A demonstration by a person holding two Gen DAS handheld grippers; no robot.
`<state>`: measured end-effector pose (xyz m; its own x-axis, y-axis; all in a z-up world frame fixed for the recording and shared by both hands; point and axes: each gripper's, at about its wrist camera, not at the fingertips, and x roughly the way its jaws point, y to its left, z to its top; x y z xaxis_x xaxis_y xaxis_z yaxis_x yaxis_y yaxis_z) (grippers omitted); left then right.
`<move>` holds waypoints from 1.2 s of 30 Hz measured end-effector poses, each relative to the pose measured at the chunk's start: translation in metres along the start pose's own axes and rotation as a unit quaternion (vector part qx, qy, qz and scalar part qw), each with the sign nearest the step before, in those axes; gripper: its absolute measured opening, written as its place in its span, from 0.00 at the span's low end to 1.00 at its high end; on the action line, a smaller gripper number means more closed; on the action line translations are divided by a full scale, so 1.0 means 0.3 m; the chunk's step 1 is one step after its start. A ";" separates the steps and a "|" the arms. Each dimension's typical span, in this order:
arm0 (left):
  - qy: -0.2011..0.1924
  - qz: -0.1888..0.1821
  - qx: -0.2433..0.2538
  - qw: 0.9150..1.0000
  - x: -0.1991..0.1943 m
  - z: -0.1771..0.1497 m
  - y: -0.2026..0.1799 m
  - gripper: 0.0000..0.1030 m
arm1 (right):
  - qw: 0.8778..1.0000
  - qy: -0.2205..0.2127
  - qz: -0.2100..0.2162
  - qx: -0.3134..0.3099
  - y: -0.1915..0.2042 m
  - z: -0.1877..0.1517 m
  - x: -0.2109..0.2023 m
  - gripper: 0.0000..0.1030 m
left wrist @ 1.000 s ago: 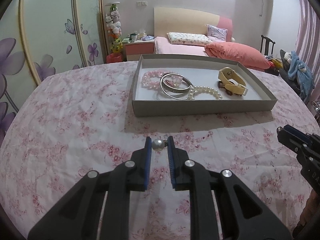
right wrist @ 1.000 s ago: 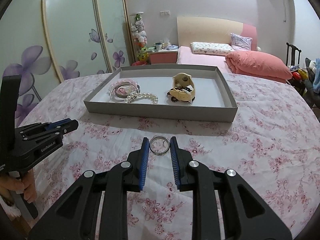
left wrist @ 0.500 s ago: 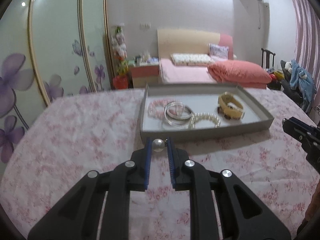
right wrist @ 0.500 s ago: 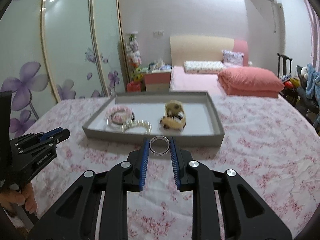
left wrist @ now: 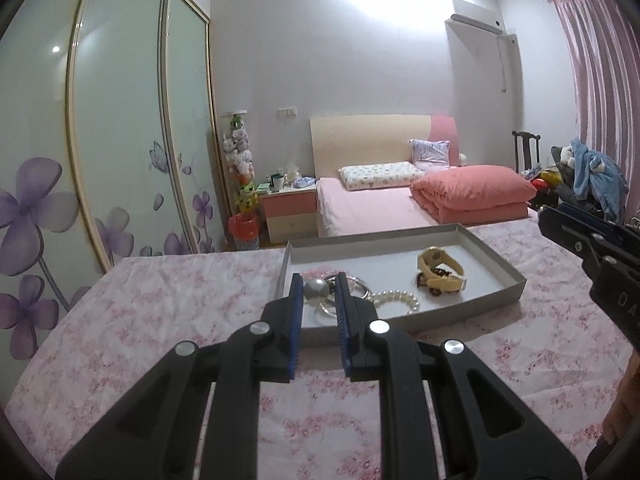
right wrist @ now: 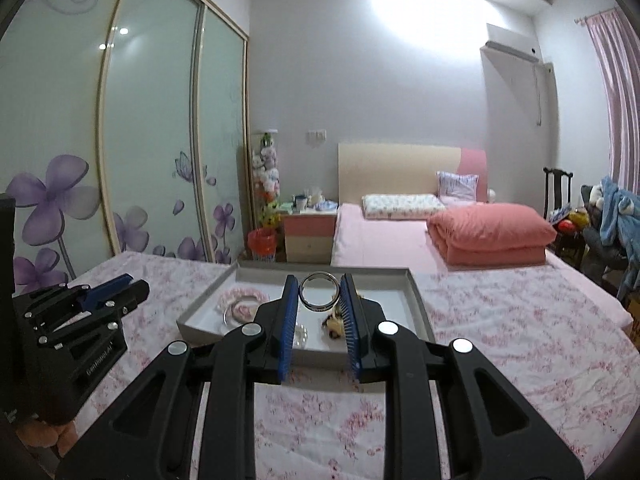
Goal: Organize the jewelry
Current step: 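Carry the earring and ring into the gray tray and open both grippers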
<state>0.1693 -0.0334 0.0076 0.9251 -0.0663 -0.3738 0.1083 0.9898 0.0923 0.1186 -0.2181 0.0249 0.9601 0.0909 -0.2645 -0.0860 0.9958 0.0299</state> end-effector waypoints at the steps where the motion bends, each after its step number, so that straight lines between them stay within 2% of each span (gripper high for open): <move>1: -0.001 -0.001 0.000 1.000 0.001 0.002 -0.003 0.16 | 1.000 -0.005 -0.001 -0.002 0.003 0.002 0.000 0.22; 12: -0.019 -0.002 -0.006 1.000 0.055 0.046 -0.028 0.16 | 0.998 -0.057 -0.024 -0.013 0.018 0.043 0.057 0.22; 36: -0.012 -0.008 -0.008 1.000 0.229 0.083 -0.056 0.16 | 0.998 -0.042 -0.045 0.013 -0.038 0.063 0.229 0.22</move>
<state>0.2400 -0.0577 0.0032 0.9321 -0.0842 -0.3524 0.1167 0.9905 0.0722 0.1905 -0.2232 0.0247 0.9825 -0.0004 -0.1863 0.0071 0.9993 0.0355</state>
